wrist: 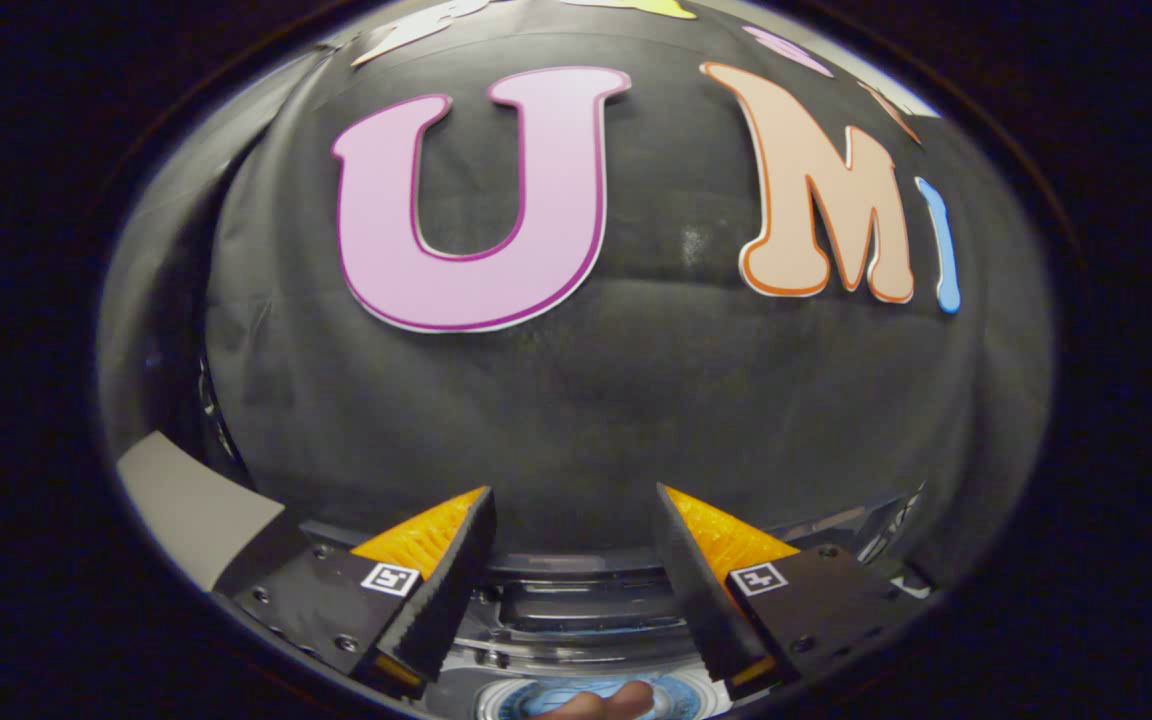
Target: Put the clothes into the washing machine and then close the washing machine lid.
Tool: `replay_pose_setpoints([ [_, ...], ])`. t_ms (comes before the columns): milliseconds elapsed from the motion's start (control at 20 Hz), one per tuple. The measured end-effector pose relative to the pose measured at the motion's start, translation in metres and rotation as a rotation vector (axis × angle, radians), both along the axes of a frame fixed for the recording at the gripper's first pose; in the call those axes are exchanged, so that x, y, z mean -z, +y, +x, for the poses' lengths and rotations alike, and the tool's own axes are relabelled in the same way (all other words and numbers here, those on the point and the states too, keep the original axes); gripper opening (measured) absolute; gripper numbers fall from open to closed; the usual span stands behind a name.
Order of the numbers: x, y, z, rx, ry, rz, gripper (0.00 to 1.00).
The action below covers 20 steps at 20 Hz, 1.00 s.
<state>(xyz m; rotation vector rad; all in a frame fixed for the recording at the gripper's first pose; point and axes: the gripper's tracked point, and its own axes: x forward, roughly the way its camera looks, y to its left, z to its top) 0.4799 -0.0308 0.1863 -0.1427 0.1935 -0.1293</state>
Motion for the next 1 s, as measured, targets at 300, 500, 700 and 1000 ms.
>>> replay_pose_setpoints([
  [300,-0.003,0.004,-0.012,0.029,-0.066,0.005,0.97],
  [500,-0.003,0.006,-0.025,0.041,-0.106,0.006,0.96],
  [700,-0.003,0.007,-0.038,0.057,-0.153,0.001,0.96],
  [1000,-0.002,0.008,-0.049,0.049,-0.203,-0.005,0.96],
])
